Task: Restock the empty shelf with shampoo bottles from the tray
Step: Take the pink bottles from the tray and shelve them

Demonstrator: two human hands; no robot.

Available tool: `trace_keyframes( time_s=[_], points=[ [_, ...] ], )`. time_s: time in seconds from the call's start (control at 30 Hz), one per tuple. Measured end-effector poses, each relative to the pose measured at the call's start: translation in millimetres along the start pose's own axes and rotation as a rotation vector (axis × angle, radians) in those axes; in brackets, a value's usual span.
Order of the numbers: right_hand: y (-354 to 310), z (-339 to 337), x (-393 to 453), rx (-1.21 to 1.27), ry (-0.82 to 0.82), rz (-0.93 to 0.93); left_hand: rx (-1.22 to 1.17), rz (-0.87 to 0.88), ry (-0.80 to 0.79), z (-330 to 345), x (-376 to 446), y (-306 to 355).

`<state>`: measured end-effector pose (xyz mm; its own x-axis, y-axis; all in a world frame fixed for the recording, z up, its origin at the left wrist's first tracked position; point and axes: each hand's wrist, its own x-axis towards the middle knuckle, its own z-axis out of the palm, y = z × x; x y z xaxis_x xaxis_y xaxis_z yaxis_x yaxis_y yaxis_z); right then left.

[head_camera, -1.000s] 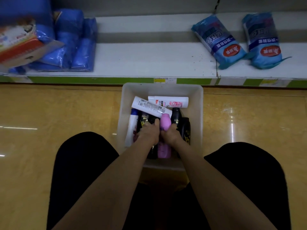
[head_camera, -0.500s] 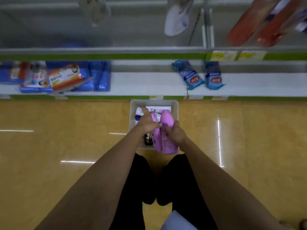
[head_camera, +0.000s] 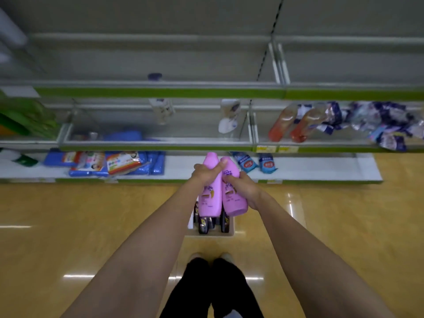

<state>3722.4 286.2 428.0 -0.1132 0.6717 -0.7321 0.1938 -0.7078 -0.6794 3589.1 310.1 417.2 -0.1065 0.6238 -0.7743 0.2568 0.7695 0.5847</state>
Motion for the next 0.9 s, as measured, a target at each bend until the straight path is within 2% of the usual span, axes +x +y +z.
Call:
trace_keyframes(
  time_s=[0.13,0.3,0.47,0.6,0.73,0.9],
  points=[
    [-41.4,-3.0,-36.9,-0.010,0.016,-0.088,-0.098,-0.039,-0.200,-27.8,-41.2,38.3],
    [-95.6,-6.6,-74.5,-0.005,0.133,-0.248,-0.184,0.180,-0.174,-46.8,-84.4,82.1],
    [-142.9,-25.3,-113.1,0.050,0.210,-0.406,-0.326,0.400,-0.235,-52.2,-118.8,132.0],
    [-178.3,-54.3,-142.0,0.043,0.255,-0.544,-0.295,0.553,-0.323,-52.8,-147.7,178.0],
    [-216.3,-88.6,-165.4,0.042,0.296,-0.648,-0.243,0.695,-0.318,-41.4,-176.6,232.3],
    [-268.6,-129.4,-182.4,0.045,0.334,-0.782,-0.186,0.775,-0.308,-23.2,-206.2,299.7]
  ],
)
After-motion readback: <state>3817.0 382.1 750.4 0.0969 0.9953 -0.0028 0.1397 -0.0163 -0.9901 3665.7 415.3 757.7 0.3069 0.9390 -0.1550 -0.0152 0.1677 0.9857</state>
